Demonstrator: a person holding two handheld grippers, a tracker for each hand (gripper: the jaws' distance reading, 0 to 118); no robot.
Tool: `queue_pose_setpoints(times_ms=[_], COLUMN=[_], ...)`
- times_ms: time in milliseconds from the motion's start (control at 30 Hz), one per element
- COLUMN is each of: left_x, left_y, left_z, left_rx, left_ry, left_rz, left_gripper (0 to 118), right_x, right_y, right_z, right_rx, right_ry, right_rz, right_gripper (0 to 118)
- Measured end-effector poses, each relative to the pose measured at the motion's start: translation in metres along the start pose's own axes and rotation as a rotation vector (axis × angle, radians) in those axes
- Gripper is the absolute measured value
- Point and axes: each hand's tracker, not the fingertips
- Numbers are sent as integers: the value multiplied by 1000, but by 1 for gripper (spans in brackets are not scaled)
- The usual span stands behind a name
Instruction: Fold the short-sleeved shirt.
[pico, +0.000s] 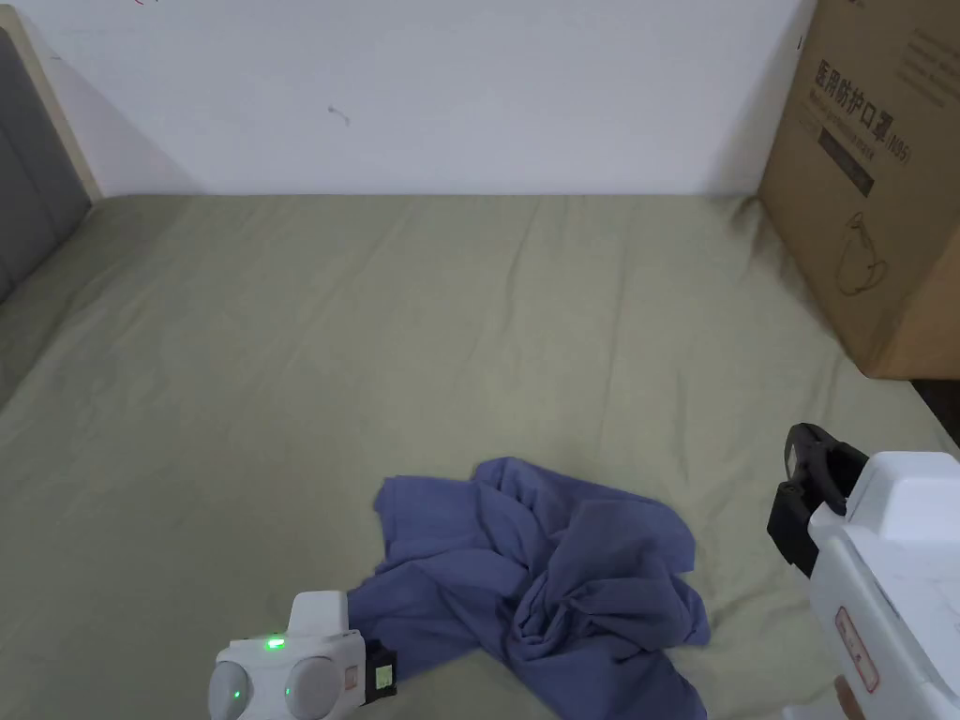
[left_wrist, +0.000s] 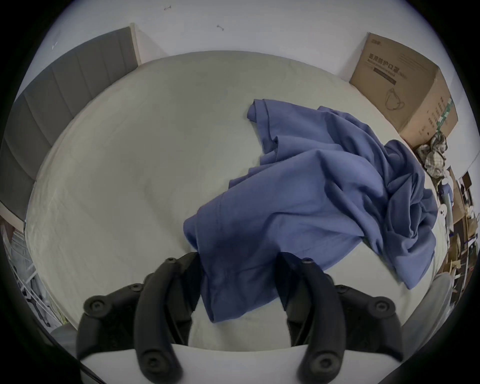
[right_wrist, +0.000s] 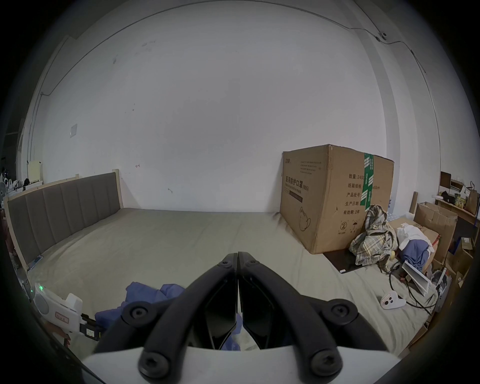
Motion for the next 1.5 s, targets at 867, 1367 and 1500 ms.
queue_pose_setpoints(times_ms=[867, 1367, 1500], left_x=[-5, -24, -40], left_y=[25, 56, 97], left_z=[48, 94, 127], left_rx=[176, 300, 402], left_ry=[-163, -266, -250], left_rz=[-64, 80, 86], left_gripper=[4, 4, 4], right_x=[5, 31, 52], right_y=[-148, -24, 30], right_z=[-255, -155, -132], right_rx=[-845, -461, -332], right_ry=[130, 138, 121], right_rz=[-169, -65, -63], right_gripper=[55, 2, 2])
